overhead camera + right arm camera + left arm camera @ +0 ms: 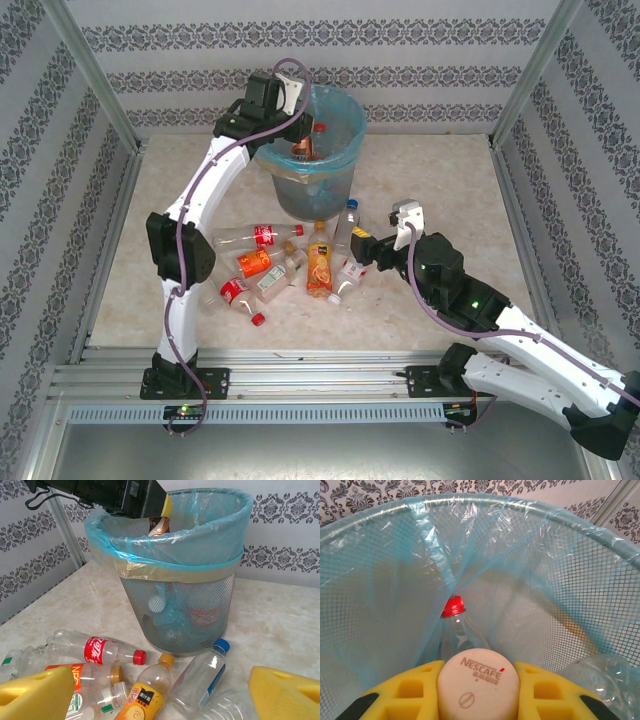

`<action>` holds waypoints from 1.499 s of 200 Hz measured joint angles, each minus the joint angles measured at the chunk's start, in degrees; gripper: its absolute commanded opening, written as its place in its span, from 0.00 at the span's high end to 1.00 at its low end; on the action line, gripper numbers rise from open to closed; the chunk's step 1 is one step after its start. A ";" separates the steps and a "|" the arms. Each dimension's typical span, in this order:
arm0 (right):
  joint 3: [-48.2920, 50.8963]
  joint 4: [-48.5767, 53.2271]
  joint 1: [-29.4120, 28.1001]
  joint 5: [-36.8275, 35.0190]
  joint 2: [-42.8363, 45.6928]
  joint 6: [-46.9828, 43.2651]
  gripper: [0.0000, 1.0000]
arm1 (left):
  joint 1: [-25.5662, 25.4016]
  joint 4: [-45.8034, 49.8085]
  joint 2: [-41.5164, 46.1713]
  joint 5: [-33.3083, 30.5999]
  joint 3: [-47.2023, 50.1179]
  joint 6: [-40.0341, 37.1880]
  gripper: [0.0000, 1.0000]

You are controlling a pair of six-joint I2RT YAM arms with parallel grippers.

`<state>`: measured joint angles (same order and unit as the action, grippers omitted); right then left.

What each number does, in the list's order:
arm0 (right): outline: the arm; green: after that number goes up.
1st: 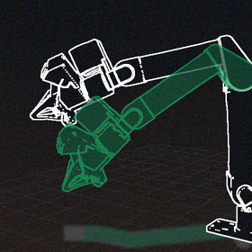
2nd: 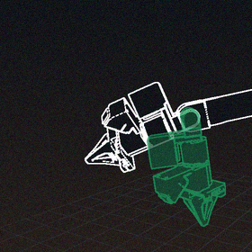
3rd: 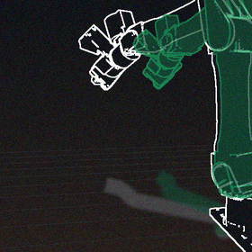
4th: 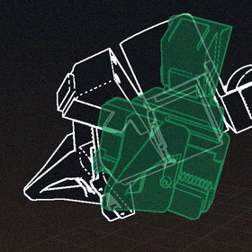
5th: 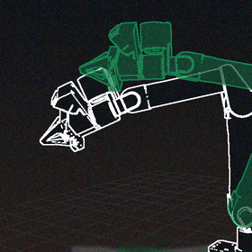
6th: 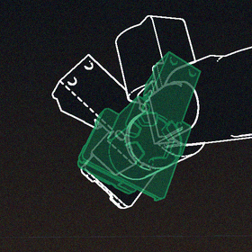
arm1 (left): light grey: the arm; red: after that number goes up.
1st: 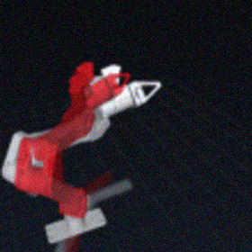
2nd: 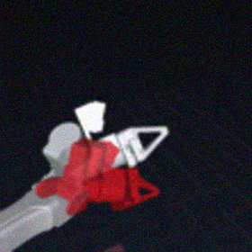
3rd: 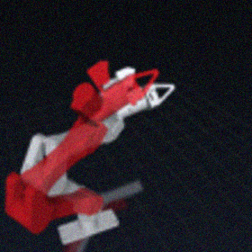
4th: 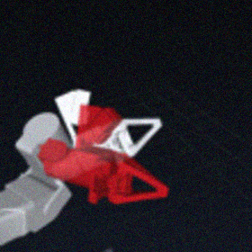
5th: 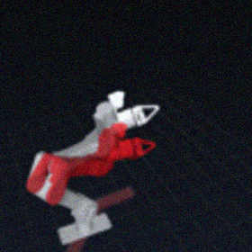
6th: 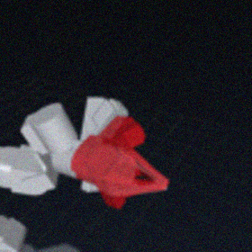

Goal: Put the plastic bottles in the bin

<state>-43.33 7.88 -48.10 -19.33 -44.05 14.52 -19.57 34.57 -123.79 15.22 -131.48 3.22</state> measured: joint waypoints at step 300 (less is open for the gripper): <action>0.02 -0.04 0.00 0.98 -0.85 0.79 0.11 | 2.49 -22.49 4.83 -6.62 16.37 -2.49 0.41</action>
<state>-43.31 7.84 -48.10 -18.35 -44.91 15.31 -17.08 12.08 -118.96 8.60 -115.11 0.73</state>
